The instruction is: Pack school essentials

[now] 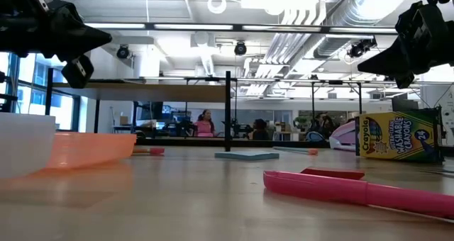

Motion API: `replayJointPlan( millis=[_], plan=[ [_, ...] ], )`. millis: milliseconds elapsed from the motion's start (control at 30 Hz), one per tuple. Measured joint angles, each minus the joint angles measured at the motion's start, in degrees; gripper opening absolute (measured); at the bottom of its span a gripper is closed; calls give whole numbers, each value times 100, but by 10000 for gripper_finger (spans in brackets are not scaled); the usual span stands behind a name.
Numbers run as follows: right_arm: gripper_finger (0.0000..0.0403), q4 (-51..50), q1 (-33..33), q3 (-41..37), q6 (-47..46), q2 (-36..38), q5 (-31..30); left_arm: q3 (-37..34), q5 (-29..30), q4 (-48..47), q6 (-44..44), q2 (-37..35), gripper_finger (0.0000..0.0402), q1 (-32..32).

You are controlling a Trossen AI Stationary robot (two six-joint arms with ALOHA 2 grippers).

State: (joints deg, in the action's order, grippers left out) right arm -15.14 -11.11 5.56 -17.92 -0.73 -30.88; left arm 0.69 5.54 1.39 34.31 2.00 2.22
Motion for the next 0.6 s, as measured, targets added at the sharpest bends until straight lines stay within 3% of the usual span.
replayJointPlan(
  millis=[600],
  plan=[
    [0,307,0,-2,-559,0,49,0,20,13,1,-2,1,-1]
  ],
)
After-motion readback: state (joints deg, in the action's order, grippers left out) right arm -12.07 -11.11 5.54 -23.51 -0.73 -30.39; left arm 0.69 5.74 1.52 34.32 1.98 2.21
